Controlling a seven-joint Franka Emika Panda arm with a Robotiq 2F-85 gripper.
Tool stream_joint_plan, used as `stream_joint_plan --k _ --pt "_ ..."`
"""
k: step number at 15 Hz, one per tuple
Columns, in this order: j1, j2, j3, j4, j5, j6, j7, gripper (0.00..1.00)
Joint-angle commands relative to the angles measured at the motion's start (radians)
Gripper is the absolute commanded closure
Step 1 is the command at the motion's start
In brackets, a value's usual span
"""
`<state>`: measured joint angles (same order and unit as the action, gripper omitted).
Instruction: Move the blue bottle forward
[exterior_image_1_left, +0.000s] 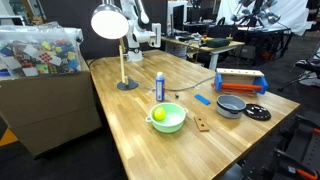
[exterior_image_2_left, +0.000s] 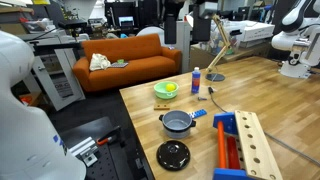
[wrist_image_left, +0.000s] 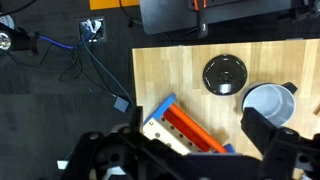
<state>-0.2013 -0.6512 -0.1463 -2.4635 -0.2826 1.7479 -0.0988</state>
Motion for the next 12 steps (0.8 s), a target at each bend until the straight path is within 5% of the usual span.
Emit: stream_joint_plan --k 1,12 --pt "0.011 -0.001 -0.008 0.002 -0.005 -0.004 0.005 0.00" --pt "0.056 0.000 0.001 0.004 0.035 -0.003 0.007 0.00"
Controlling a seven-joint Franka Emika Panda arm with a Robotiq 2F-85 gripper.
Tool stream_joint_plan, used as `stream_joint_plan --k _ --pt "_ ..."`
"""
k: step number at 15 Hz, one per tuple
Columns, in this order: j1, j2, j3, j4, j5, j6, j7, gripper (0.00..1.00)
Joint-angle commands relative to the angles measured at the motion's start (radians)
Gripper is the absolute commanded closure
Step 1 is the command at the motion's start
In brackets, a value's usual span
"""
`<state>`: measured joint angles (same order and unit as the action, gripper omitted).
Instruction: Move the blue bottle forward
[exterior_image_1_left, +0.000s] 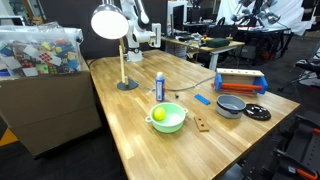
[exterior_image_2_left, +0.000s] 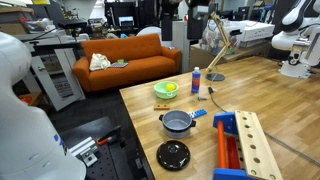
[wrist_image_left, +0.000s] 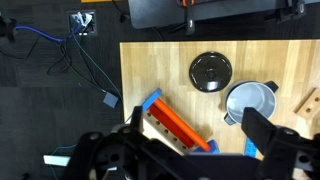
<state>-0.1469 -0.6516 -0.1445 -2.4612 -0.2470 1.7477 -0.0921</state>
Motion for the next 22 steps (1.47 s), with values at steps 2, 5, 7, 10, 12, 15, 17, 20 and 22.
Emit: stream_joint_plan --k 2,5,7,10,12,15,17,20,22 --pt "0.002 0.000 -0.001 0.002 0.000 -0.002 0.001 0.00" --pt "0.019 0.007 0.008 0.013 0.049 0.038 0.040 0.00" --pt "0.061 0.004 0.038 0.025 0.106 0.082 0.051 0.00" --pt "0.150 0.026 0.120 0.073 0.182 0.135 0.057 0.00" --pt "0.205 0.054 0.185 0.105 0.192 0.165 0.068 0.00" --pt "0.202 0.017 0.192 0.076 0.183 0.151 0.101 0.00" --pt "0.193 0.017 0.175 0.074 0.184 0.151 0.094 0.00" --pt "0.192 0.016 0.172 0.074 0.184 0.151 0.091 0.00" --pt "0.192 0.016 0.173 0.074 0.184 0.151 0.091 0.00"
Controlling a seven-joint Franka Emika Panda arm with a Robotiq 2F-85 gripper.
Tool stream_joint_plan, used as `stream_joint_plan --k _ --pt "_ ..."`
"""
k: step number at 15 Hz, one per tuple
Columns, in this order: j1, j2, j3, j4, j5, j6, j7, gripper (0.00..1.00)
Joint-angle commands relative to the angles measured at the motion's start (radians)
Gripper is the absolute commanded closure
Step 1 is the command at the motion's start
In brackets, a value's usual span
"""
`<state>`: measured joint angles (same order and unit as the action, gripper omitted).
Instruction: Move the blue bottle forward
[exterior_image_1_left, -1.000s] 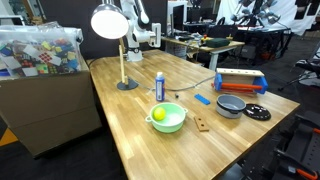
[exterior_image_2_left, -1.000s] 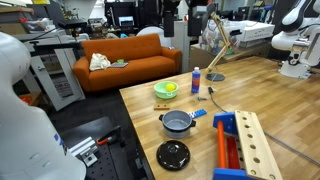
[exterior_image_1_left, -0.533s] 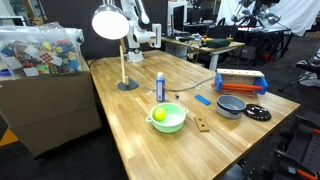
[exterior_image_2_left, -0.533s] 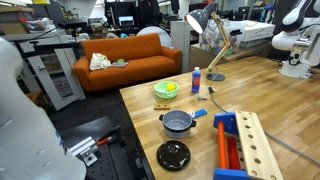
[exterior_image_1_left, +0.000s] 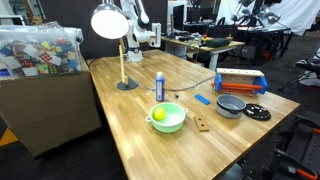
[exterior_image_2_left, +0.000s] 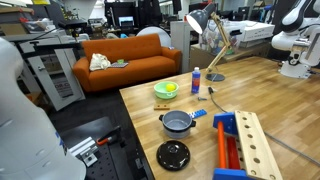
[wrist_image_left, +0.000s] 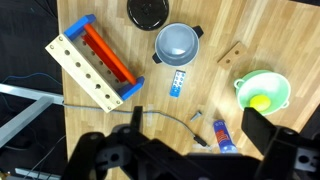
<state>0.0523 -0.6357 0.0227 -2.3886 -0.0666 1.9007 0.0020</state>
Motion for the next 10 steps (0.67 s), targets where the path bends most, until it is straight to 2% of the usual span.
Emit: stream_joint_plan --k 1,5,10 --pt "-0.007 0.002 0.007 0.000 0.008 0.005 0.003 0.00" --pt "0.029 0.070 0.039 0.029 0.031 0.050 0.006 0.00" --pt "0.059 0.276 0.121 0.132 0.000 0.177 0.037 0.00"
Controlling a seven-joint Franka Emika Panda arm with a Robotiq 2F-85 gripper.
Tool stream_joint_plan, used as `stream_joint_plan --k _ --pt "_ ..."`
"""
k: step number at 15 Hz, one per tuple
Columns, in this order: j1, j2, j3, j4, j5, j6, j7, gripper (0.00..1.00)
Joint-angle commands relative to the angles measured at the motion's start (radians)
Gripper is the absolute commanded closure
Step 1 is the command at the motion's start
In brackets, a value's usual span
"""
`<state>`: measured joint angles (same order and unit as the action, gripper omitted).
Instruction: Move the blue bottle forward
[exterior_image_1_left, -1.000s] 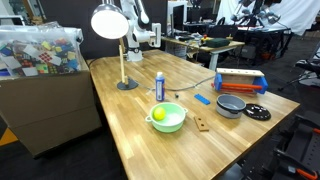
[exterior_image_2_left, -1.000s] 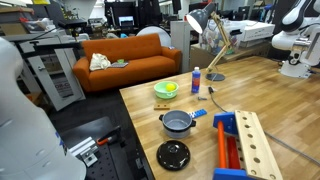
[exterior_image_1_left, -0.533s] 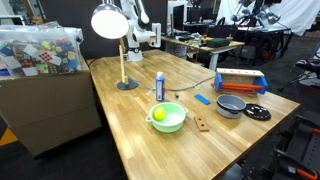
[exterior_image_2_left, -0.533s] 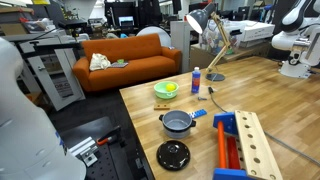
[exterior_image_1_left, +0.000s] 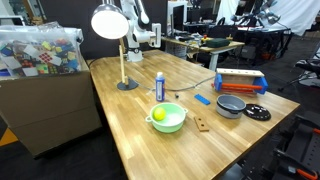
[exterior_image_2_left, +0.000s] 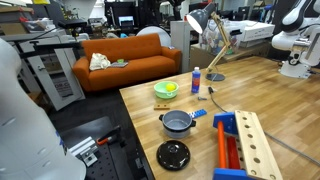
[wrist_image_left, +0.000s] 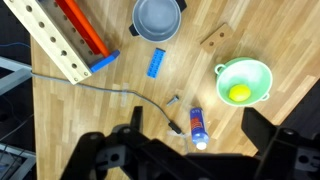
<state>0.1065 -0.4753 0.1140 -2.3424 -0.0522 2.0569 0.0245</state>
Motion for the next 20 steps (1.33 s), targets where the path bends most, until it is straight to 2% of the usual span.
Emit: stream_joint_plan --k 1,3,4,6,13,17,20 --pt "0.009 0.157 0.045 0.112 -0.022 0.036 0.019 0.00" --pt "0.023 0.231 0.063 0.172 -0.020 0.036 0.020 0.00" --pt "0.024 0.177 0.054 0.112 -0.010 0.052 0.019 0.00" --pt "0.030 0.229 0.061 0.155 -0.010 0.052 0.019 0.00" --pt "0.026 0.250 0.057 0.171 -0.006 0.055 0.030 0.00" --pt "0.026 0.363 0.064 0.237 -0.053 0.106 0.010 0.00" --pt "0.043 0.472 0.073 0.337 -0.083 0.122 -0.002 0.00"
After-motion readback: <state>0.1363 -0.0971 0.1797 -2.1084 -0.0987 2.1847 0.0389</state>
